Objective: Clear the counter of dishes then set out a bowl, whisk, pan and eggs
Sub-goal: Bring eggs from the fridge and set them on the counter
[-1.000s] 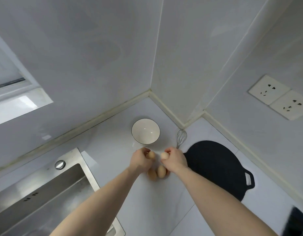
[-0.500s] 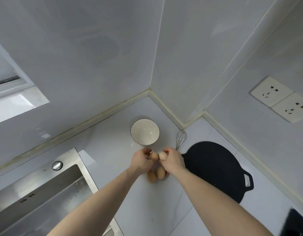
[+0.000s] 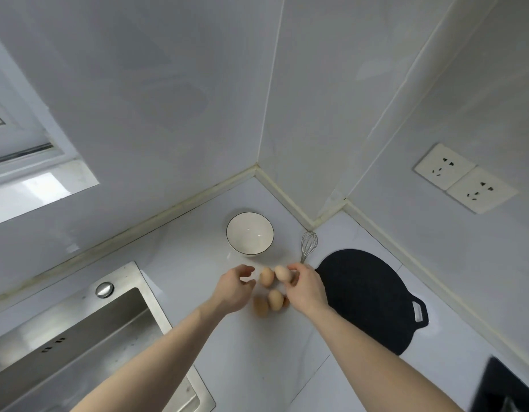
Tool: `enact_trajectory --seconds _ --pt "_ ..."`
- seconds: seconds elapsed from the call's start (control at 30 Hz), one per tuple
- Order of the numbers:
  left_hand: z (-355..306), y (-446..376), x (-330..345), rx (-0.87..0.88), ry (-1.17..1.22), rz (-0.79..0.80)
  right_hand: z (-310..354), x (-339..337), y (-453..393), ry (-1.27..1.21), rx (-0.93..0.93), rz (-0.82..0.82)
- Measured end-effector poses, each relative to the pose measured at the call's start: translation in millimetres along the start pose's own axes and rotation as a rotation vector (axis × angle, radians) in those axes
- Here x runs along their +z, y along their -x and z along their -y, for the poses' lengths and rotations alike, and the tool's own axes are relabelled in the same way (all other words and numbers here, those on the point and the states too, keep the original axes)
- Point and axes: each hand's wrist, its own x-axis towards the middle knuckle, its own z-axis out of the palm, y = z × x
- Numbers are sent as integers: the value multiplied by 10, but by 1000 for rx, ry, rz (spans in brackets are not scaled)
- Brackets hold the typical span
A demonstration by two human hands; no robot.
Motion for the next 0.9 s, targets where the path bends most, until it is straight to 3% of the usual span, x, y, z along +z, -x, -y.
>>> enact_trajectory --seconds 0.23,0.53,0.67,0.9 --pt "72 637 -395 138 -59 -20 -116 -247 808 -274 -58 -74" --pt "123 1270 -426 200 -155 -86 -359 -494 1719 -285 -54 -94" --pt "9 1376 -344 248 -363 -25 -458 -627 2115 -261 -21 -90" --pt "-435 1827 -47 459 -515 8 -797 -883 3051 -288 42 -165"
